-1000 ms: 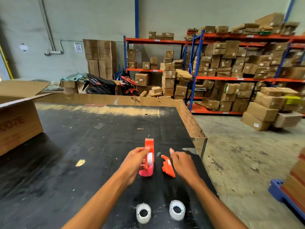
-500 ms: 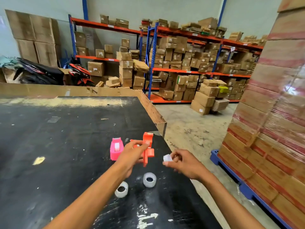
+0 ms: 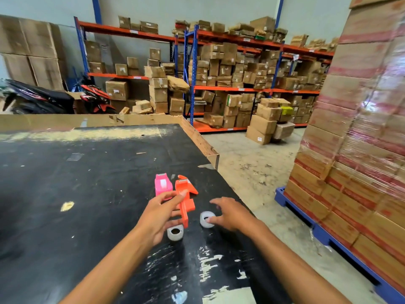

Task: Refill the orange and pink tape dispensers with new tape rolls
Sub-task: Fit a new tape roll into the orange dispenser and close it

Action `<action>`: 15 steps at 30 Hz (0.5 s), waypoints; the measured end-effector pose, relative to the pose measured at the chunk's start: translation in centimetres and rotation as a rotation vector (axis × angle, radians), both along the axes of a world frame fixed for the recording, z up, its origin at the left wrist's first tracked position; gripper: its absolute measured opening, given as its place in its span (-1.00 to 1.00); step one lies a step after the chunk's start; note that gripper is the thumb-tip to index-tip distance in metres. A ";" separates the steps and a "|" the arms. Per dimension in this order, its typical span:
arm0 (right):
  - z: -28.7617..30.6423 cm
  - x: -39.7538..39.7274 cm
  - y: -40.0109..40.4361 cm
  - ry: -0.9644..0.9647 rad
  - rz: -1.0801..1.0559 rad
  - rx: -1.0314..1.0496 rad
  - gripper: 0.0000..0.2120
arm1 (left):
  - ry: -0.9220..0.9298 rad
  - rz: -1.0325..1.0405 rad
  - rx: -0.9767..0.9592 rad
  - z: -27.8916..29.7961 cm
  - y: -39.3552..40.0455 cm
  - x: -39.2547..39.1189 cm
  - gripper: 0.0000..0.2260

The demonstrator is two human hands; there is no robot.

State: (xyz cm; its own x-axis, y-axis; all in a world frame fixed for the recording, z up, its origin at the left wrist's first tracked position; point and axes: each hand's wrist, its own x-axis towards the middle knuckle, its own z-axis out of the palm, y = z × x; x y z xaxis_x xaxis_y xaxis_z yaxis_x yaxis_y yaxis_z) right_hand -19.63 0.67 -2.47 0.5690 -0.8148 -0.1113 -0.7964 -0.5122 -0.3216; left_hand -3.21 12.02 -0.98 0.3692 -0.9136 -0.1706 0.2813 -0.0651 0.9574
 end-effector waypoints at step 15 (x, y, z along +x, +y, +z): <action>3.6 3.6 6.2 -0.897 0.175 0.581 -0.68 | -0.019 0.093 -0.035 0.4 4.4 2.2 -0.63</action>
State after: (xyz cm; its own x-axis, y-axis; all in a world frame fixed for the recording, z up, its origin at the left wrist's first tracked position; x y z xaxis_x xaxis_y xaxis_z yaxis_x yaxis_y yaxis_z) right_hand -16.03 6.84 1.11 0.7384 -0.6716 0.0605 -0.0811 -0.1775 -0.9808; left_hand -0.97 16.42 -0.61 0.4555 -0.8805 -0.1313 0.2667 -0.0058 0.9638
